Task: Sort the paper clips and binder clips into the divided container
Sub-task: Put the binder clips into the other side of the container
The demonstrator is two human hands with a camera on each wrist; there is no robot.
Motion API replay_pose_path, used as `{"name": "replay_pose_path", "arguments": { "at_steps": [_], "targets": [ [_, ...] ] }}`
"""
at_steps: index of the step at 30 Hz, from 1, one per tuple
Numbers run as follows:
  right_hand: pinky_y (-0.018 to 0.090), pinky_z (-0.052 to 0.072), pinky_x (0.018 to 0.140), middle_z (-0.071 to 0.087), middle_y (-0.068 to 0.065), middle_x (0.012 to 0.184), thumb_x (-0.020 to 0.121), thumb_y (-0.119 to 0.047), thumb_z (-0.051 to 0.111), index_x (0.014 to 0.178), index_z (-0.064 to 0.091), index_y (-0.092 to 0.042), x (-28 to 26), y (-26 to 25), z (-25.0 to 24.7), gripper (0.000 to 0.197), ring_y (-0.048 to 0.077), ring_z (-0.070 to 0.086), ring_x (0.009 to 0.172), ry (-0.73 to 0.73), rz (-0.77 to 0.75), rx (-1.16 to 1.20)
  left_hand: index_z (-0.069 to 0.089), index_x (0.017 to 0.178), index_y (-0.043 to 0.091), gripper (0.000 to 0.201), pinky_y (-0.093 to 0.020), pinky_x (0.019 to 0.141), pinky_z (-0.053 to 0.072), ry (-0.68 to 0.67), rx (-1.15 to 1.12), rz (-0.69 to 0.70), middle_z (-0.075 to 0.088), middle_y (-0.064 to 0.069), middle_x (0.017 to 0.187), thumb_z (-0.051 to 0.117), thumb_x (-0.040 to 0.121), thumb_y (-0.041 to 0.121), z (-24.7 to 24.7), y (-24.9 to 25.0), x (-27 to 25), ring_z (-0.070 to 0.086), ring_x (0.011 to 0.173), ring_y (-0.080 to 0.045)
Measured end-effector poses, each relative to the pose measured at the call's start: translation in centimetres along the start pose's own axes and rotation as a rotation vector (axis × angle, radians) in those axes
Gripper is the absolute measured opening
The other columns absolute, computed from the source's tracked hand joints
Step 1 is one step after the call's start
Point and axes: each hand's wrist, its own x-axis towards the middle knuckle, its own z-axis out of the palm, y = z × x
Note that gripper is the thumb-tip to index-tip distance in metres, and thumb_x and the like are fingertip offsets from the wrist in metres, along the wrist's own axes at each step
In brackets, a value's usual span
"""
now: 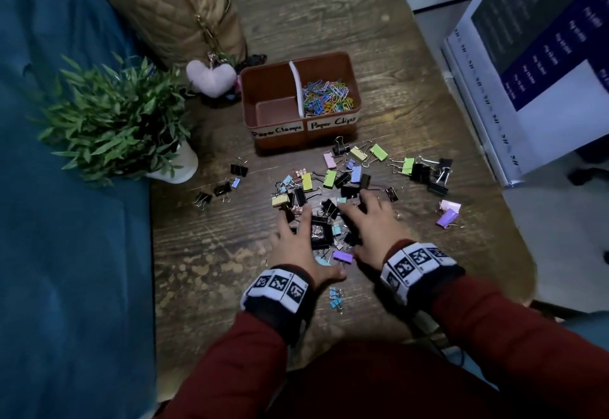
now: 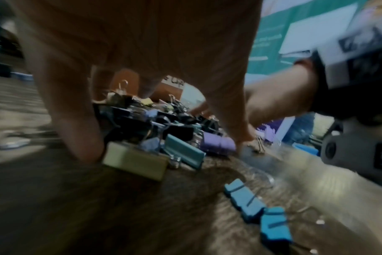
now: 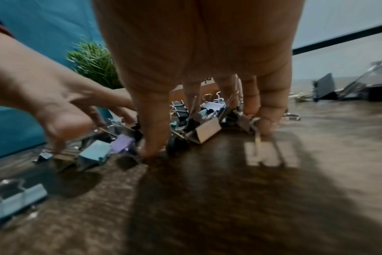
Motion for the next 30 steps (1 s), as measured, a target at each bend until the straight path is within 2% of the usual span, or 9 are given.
{"name": "replay_pose_path", "arguments": {
  "at_steps": [3, 7, 13, 17, 20, 23, 24, 27, 30],
  "targets": [
    [0.043, 0.035, 0.107, 0.019, 0.009, 0.150, 0.073, -0.002, 0.069, 0.136, 0.036, -0.027, 0.1, -1.0, 0.1, 0.075, 0.031, 0.025, 0.134, 0.018, -0.049, 0.028, 0.011, 0.145, 0.039, 0.110, -0.046, 0.107, 0.032, 0.047, 0.060, 0.054, -0.001, -0.008, 0.155, 0.083, 0.062, 0.044, -0.3, 0.5, 0.5, 0.018, 0.138, -0.035],
    [0.043, 0.047, 0.097, 0.038, 0.009, 0.126, 0.074, 0.004, 0.061, 0.127, 0.043, -0.022, 0.0, -1.7, 0.2, 0.061, 0.028, 0.045, 0.114, -0.034, -0.094, 0.084, 0.030, 0.137, 0.036, 0.086, -0.045, 0.104, 0.036, 0.061, -0.037, 0.065, 0.013, -0.008, 0.149, 0.079, 0.067, 0.025, -0.6, 0.0, 1.1, 0.025, 0.133, -0.034],
    [0.042, 0.052, 0.090, 0.037, 0.013, 0.126, 0.070, 0.012, 0.060, 0.126, 0.043, -0.019, 0.8, -2.3, -0.1, 0.066, 0.031, 0.055, 0.106, -0.065, -0.104, 0.066, 0.046, 0.128, 0.023, 0.054, -0.041, 0.107, 0.038, 0.116, -0.113, 0.084, 0.025, -0.014, 0.142, 0.058, 0.081, -0.001, -1.0, -0.9, 1.7, 0.046, 0.122, -0.035],
    [0.034, 0.053, 0.089, 0.047, 0.014, 0.119, 0.082, 0.005, 0.058, 0.123, 0.051, -0.017, 1.3, -2.8, -0.7, 0.047, 0.025, 0.062, 0.090, -0.081, -0.182, 0.076, 0.049, 0.130, 0.017, 0.050, -0.039, 0.109, 0.037, 0.077, -0.217, 0.050, 0.036, -0.012, 0.139, 0.056, 0.085, -0.002, -1.7, -1.2, 2.0, 0.047, 0.123, -0.030],
    [0.029, 0.049, 0.092, 0.046, 0.016, 0.123, 0.081, 0.007, 0.056, 0.109, 0.059, -0.017, 1.8, -2.4, -1.1, 0.037, 0.028, 0.061, 0.098, -0.094, -0.150, 0.131, 0.044, 0.139, 0.018, 0.055, -0.033, 0.112, 0.031, 0.081, -0.248, 0.001, 0.039, -0.010, 0.144, 0.051, 0.088, -0.003, -3.0, -1.4, 2.4, 0.042, 0.130, -0.026],
    [0.029, 0.048, 0.094, 0.050, 0.006, 0.116, 0.077, 0.011, 0.056, 0.094, 0.059, -0.020, 2.2, -1.5, -1.9, 0.035, 0.024, 0.055, 0.103, -0.133, -0.073, 0.207, 0.050, 0.134, 0.018, 0.045, -0.034, 0.105, 0.040, 0.090, -0.352, -0.029, 0.055, -0.009, 0.133, 0.049, 0.092, 0.000, -4.7, -1.6, 2.7, 0.056, 0.117, -0.024],
    [0.025, 0.049, 0.087, 0.051, 0.002, 0.109, 0.078, 0.009, 0.057, 0.094, 0.060, -0.020, 2.4, -1.2, -2.5, 0.033, 0.020, 0.055, 0.099, -0.153, -0.051, 0.232, 0.053, 0.131, 0.019, 0.041, -0.036, 0.100, 0.045, 0.098, -0.409, -0.046, 0.058, -0.009, 0.129, 0.049, 0.093, 0.003, -5.6, -1.5, 2.8, 0.059, 0.109, -0.023],
    [0.016, 0.044, 0.063, 0.056, -0.001, 0.100, 0.076, 0.003, 0.063, 0.083, 0.059, -0.026, 2.9, -0.6, -4.5, 0.030, 0.013, 0.055, 0.083, -0.155, -0.013, 0.323, 0.053, 0.131, 0.018, 0.038, -0.026, 0.088, 0.048, 0.197, -0.506, -0.042, 0.058, -0.006, 0.128, 0.047, 0.095, 0.007, -9.5, -0.9, 4.0, 0.058, 0.098, -0.012],
    [0.017, 0.041, 0.048, 0.060, -0.002, 0.091, 0.071, 0.004, 0.067, 0.079, 0.060, -0.025, 4.2, -1.2, -7.2, 0.030, 0.011, 0.055, 0.071, -0.139, 0.012, 0.458, 0.062, 0.120, 0.020, 0.033, -0.035, 0.090, 0.051, 0.323, -0.519, 0.021, 0.065, -0.005, 0.118, 0.049, 0.092, 0.010, -14.3, 0.2, 6.8, 0.063, 0.100, -0.022]
  ]
}}
